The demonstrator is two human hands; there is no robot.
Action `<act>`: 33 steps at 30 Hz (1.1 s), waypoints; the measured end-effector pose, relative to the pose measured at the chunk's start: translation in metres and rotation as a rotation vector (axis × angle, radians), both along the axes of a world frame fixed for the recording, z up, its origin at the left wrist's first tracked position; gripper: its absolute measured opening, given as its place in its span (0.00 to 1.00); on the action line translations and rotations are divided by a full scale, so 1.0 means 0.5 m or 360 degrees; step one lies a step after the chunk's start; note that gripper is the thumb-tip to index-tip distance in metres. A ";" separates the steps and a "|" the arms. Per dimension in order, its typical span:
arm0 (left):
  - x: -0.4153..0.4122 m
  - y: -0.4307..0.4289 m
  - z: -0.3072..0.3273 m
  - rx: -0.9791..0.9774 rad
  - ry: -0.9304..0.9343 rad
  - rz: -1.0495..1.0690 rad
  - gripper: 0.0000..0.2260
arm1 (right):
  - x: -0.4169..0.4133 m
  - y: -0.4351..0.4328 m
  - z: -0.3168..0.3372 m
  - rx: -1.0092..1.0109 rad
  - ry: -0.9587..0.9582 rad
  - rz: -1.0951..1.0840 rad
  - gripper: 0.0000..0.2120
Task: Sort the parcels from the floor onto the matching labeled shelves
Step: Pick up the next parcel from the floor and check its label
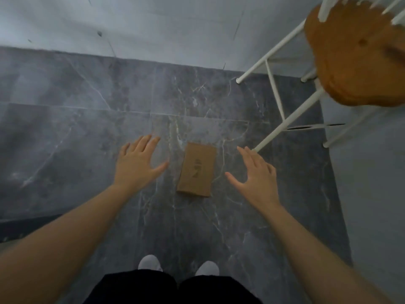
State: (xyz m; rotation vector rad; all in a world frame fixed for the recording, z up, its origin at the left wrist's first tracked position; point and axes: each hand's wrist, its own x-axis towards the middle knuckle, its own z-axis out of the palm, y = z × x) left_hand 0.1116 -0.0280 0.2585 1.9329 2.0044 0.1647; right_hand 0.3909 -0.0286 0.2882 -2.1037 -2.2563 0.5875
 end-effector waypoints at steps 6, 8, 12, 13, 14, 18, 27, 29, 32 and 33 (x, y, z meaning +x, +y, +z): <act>0.028 0.013 -0.294 -0.0120 -0.0082 0.0035 0.30 | -0.022 0.038 -0.302 -0.0072 0.0067 0.0009 0.35; 0.044 0.029 -0.377 -0.0178 -0.0218 0.0111 0.30 | -0.028 0.050 -0.390 -0.0094 0.0106 -0.0022 0.36; 0.087 0.077 -0.507 -0.0405 -0.0875 0.0479 0.32 | -0.039 0.076 -0.537 -0.0119 0.0293 -0.0212 0.42; 0.100 0.087 -0.531 -0.0512 -0.1130 0.0563 0.32 | -0.042 0.082 -0.566 -0.0143 0.0352 -0.0283 0.44; 0.112 0.097 -0.550 -0.0620 -0.1383 0.0636 0.30 | -0.047 0.088 -0.591 -0.0191 0.0429 -0.0356 0.47; 0.157 0.106 -0.599 -0.0762 -0.1916 0.0821 0.23 | -0.066 0.104 -0.659 -0.0386 0.1082 -0.0800 0.49; 0.172 0.106 -0.591 -0.0692 -0.2106 0.0951 0.32 | -0.085 0.109 -0.668 -0.0384 0.1585 -0.1092 0.39; 0.170 0.101 -0.561 -0.0672 -0.2160 0.0942 0.31 | -0.090 0.111 -0.631 -0.0348 0.1584 -0.1070 0.41; 0.162 0.105 -0.465 -0.0602 -0.2237 0.0914 0.33 | -0.100 0.119 -0.521 -0.0161 0.1462 -0.0937 0.41; 0.157 0.108 -0.418 -0.0559 -0.2265 0.0887 0.33 | -0.105 0.121 -0.470 -0.0062 0.1413 -0.0897 0.41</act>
